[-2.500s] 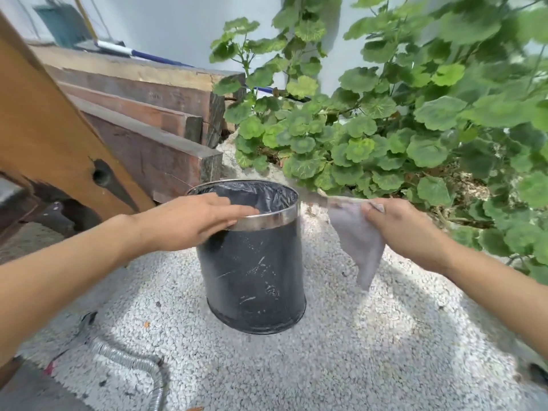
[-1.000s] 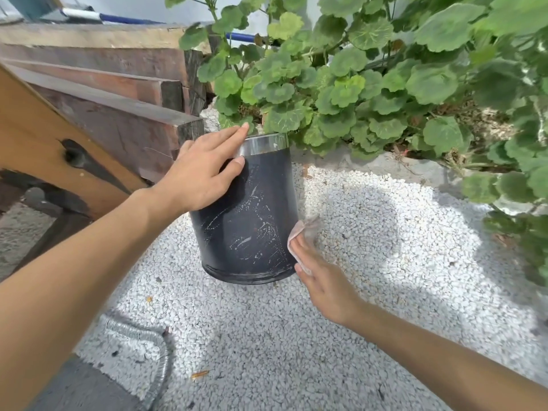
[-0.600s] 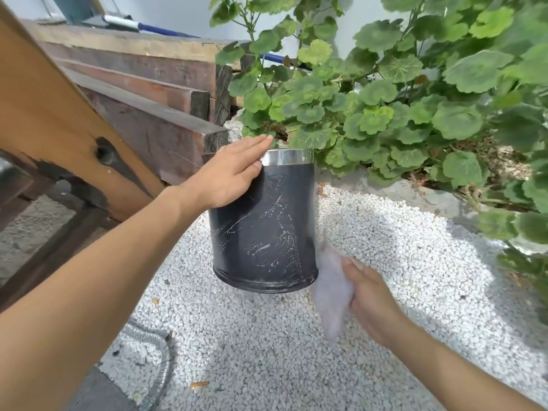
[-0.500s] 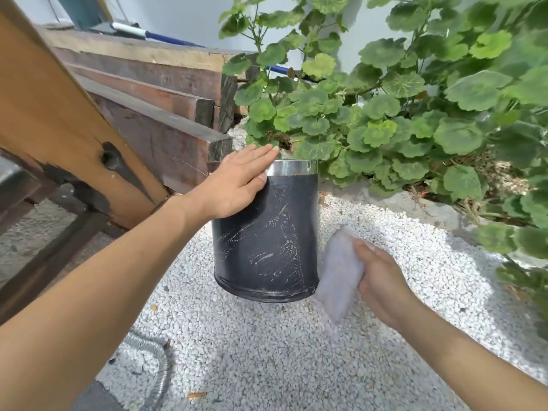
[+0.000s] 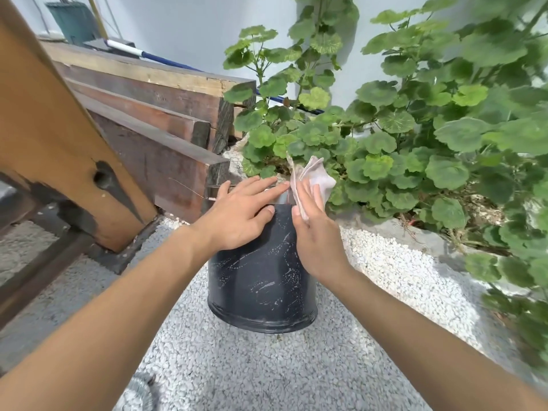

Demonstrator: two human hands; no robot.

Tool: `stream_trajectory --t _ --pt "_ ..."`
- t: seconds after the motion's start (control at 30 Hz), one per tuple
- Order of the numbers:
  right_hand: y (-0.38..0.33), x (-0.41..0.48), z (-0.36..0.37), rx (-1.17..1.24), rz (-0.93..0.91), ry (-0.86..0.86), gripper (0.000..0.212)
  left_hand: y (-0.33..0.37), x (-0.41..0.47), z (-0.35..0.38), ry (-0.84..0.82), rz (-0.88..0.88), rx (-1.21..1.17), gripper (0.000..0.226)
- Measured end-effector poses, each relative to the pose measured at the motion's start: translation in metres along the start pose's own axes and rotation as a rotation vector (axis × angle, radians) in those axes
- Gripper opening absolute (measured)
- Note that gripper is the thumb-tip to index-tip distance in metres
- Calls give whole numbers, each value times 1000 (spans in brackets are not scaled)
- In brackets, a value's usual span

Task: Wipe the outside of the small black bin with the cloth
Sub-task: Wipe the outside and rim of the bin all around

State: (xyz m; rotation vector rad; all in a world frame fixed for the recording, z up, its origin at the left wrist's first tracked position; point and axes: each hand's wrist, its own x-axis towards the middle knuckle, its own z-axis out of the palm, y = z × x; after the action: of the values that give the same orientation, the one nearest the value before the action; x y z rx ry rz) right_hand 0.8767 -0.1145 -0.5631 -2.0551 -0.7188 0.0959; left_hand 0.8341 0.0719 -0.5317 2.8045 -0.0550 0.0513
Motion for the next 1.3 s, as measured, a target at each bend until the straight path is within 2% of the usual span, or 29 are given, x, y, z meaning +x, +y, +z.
stream_trajectory --t 0.23,0.47,0.57,0.77,1.07,1.3 --pt "33 -33 9 -93 -115 -40 54 4 2 0 13 -26 14 52" --pt "64 -71 14 -186 -150 -159 63 2 7 1 28 -12 40 53" --pt "69 -83 20 -201 -134 -180 67 3 5 4 36 -12 83 55" --pt "69 -102 29 -180 -109 -192 60 5 5 6 53 -5 119 62" --pt "74 -147 32 -153 -39 -383 80 4 7 8 64 -14 140 66" --pt "70 -185 30 -44 69 -484 65 5 8 8 68 -13 146 65"
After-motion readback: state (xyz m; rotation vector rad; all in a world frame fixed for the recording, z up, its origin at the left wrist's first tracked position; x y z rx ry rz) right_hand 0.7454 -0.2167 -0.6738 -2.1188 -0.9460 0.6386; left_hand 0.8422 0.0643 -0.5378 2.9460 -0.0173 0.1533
